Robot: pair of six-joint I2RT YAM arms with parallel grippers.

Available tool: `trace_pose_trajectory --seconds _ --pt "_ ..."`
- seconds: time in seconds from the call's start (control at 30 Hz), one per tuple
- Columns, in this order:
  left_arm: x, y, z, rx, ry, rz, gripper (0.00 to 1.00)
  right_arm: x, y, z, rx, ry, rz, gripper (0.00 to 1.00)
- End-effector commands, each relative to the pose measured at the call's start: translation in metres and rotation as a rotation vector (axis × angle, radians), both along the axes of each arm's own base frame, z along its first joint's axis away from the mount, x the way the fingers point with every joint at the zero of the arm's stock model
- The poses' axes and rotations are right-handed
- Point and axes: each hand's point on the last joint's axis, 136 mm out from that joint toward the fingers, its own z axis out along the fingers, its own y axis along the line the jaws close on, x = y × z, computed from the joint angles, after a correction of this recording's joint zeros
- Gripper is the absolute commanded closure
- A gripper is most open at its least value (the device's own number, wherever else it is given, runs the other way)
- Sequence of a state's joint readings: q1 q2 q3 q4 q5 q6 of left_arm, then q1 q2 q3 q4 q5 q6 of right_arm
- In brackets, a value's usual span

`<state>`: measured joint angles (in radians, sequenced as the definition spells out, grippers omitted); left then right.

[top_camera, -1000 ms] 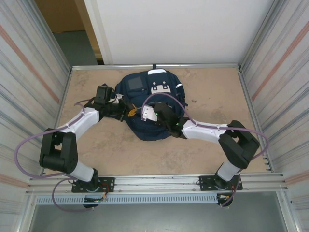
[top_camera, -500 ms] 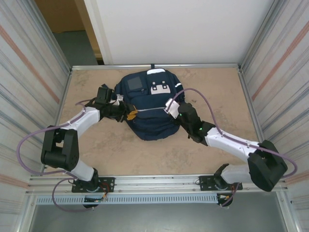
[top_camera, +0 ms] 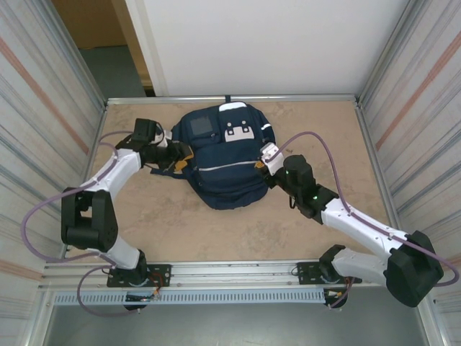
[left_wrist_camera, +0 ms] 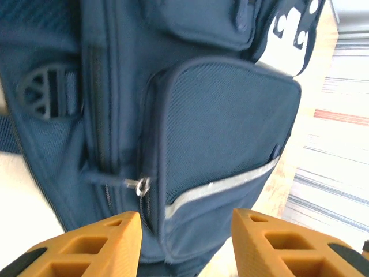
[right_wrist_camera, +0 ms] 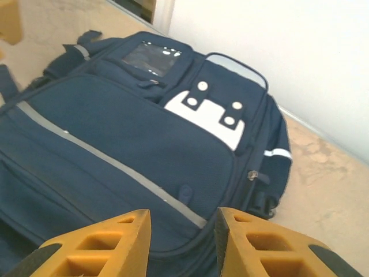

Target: Pack the student bag

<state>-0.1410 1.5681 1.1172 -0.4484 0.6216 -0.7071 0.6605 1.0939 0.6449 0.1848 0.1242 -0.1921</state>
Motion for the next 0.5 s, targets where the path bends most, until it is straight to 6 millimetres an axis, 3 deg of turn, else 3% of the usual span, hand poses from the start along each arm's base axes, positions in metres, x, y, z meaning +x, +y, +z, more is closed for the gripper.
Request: trace_pose_trajectory --seconds 0.0,0.17,0.3,0.43,0.47 --pt "0.014 0.000 -0.010 0.023 -0.061 -0.025 0.56 -0.002 0.010 0.003 0.155 0.058 -0.002 0.66" --pt "0.039 0.001 -0.014 0.089 -0.163 -0.029 0.56 0.007 0.015 -0.020 0.357 0.206 -0.097 0.65" --pt "0.054 -0.018 -0.023 0.130 -0.258 -0.088 0.57 0.015 0.018 -0.033 0.566 0.381 -0.159 0.63" --pt "0.057 -0.044 -0.038 0.128 -0.260 -0.176 0.59 0.020 0.023 -0.055 0.566 0.459 -0.176 0.63" --pt "0.054 -0.050 -0.042 0.109 -0.247 -0.201 0.66 0.022 0.021 -0.063 0.554 0.471 -0.192 0.63"
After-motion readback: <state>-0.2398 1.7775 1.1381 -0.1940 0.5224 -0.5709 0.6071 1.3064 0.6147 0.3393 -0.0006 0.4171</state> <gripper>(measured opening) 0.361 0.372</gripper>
